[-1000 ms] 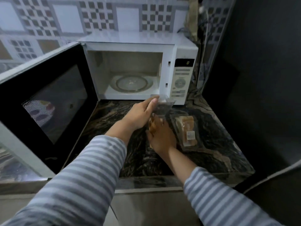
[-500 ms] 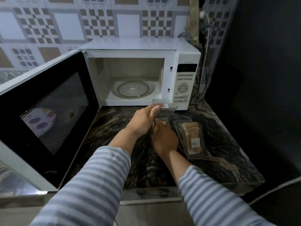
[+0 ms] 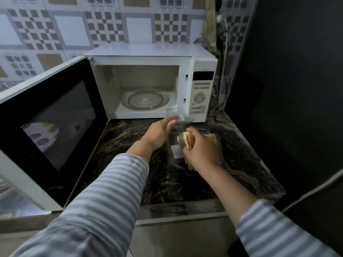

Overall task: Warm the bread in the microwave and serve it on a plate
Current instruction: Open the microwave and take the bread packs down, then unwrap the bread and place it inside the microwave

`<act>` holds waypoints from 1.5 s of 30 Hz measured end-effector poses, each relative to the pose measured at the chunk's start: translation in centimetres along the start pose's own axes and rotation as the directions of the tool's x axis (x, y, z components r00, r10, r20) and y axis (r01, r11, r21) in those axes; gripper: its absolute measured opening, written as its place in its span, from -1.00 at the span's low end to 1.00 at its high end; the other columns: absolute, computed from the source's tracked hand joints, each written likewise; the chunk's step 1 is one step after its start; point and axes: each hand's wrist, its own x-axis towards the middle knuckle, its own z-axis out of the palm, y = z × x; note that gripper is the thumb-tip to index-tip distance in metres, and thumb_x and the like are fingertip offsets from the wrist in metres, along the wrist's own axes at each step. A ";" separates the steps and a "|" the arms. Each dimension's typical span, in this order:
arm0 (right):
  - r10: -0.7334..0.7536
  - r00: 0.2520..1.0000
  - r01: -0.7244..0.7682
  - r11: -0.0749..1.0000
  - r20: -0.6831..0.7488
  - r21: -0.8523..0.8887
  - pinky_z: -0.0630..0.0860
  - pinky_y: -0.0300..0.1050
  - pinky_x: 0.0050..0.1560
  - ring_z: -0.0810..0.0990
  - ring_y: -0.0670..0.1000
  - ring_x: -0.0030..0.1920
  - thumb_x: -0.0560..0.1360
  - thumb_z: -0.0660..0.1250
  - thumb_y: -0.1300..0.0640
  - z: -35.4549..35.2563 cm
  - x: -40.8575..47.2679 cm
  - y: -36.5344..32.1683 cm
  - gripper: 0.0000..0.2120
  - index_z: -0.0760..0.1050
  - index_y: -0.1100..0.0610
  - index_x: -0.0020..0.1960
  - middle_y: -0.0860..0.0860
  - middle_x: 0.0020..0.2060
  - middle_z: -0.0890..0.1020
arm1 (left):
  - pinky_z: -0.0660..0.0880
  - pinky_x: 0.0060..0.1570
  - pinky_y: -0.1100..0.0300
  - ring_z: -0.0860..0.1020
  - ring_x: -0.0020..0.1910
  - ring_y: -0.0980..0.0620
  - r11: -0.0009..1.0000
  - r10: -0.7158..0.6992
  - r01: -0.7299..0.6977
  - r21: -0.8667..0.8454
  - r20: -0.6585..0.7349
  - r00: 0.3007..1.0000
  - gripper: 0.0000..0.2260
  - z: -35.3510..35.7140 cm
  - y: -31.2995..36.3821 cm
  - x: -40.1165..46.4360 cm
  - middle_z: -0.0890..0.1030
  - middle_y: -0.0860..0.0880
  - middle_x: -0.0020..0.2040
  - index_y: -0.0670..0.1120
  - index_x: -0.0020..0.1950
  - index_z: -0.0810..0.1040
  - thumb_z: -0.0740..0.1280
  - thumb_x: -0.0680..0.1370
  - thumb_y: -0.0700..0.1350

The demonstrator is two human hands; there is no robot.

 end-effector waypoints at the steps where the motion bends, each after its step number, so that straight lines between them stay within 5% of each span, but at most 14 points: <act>1: -0.003 1.000 0.003 1.000 -0.027 -0.008 0.55 -0.06 -0.08 0.59 0.10 0.05 0.48 0.34 0.04 -0.4 -0.6 0.5 -0.51 0.31 -0.17 0.38 0.02 0.08 0.62 | 0.16 0.22 0.45 0.35 0.40 0.06 1.000 0.025 -0.025 0.014 -0.008 1.000 -0.65 0.6 -0.5 -0.4 0.47 -0.06 0.38 -0.02 0.43 0.40 0.11 0.66 -0.02; 7: -0.049 0.995 0.051 0.998 -0.084 0.030 0.59 -0.05 -0.05 0.60 0.06 0.06 0.49 0.36 0.05 -2.1 -4.9 2.4 -0.50 0.34 -0.13 0.39 0.00 0.11 0.61 | 0.07 0.38 0.37 0.22 0.49 -0.01 0.993 0.074 -0.074 0.091 0.002 0.997 -0.62 3.9 -3.5 -3.5 0.28 -0.09 0.50 0.07 0.47 0.31 0.15 0.65 -0.04; 11: -0.054 0.995 0.060 0.996 -0.081 0.068 0.58 -0.06 -0.03 0.59 0.04 0.06 0.48 0.37 0.05 -2.4 -6.2 3.1 -0.49 0.35 -0.13 0.39 0.00 0.12 0.60 | 0.12 0.46 0.17 0.18 0.51 -0.07 0.961 0.098 -0.101 0.257 0.024 0.995 -0.54 5.2 -5.2 -4.6 0.18 -0.11 0.54 0.15 0.51 0.19 -0.03 0.62 0.19; 17: 0.000 0.996 0.010 0.994 -0.092 0.112 0.58 -0.11 -0.14 0.61 0.03 -0.03 0.47 0.37 0.03 -3.1 -6.3 3.3 -0.50 0.35 -0.17 0.37 -0.01 0.06 0.63 | 0.01 0.45 -0.15 0.06 0.54 -0.05 0.909 -0.046 -0.003 0.417 0.108 0.993 -0.58 6.5 -5.6 -5.1 0.01 -0.06 0.58 0.26 0.51 0.04 0.02 0.66 0.08; 25: -0.032 0.996 0.043 0.991 -0.085 0.126 0.53 -0.13 -0.08 0.61 0.06 0.01 0.46 0.38 0.05 -3.7 -2.5 0.1 -0.53 0.38 -0.13 0.34 -0.01 0.03 0.64 | -0.06 0.45 -0.18 -0.04 0.55 0.05 0.944 -0.034 -0.018 0.329 0.152 0.988 -0.49 4.9 -4.9 -5.6 0.00 0.01 0.59 0.28 0.51 -0.20 0.00 0.63 0.17; 29: -0.061 0.995 0.071 0.988 -0.076 0.135 0.38 -0.18 -0.27 0.59 0.06 -0.11 0.44 0.38 0.05 -3.9 1.3 -2.9 -0.55 0.39 -0.14 0.30 -0.04 -0.07 0.62 | -0.14 0.48 -0.14 -0.03 0.55 0.06 0.962 -0.100 0.065 0.264 0.123 0.987 -0.19 2.4 -4.7 -5.3 0.02 0.05 0.58 0.18 0.50 -0.37 0.24 0.56 0.11; 32: -0.078 0.996 0.084 0.980 -0.036 0.183 0.34 -0.18 -0.34 0.52 0.04 -0.18 0.43 0.38 0.09 -3.9 5.0 -5.1 -0.54 0.40 -0.13 0.29 -0.03 -0.10 0.59 | -0.14 0.47 -0.18 -0.06 0.55 0.06 0.923 -0.206 0.150 0.354 0.127 0.970 -0.13 0.6 -5.9 -4.3 -0.03 0.04 0.58 0.13 0.53 -0.33 0.31 0.51 0.07; 36: -0.121 0.992 0.113 0.971 0.027 0.213 0.38 -0.18 -0.24 0.49 0.02 -0.12 0.43 0.38 0.11 -3.2 10.6 -7.5 -0.52 0.39 -0.10 0.31 -0.02 0.04 0.58 | -0.12 0.48 -0.16 -0.10 0.55 0.02 0.821 -0.344 0.284 0.496 0.031 0.939 -0.37 -1.3 -8.3 -2.4 -0.07 0.03 0.58 0.03 0.57 -0.16 0.10 0.62 0.13; 45: -0.108 0.987 0.082 0.975 0.121 0.206 0.39 -0.14 -0.12 0.54 0.09 0.05 0.44 0.38 0.06 5.4 22.8 -10.9 -0.54 0.39 -0.14 0.31 0.00 0.13 0.58 | -0.09 0.49 -0.10 -0.08 0.55 0.06 0.740 -0.433 0.426 0.521 -0.116 0.894 -0.42 -3.1 -15.5 2.7 -0.01 0.04 0.58 0.02 0.57 0.00 -0.02 0.60 0.22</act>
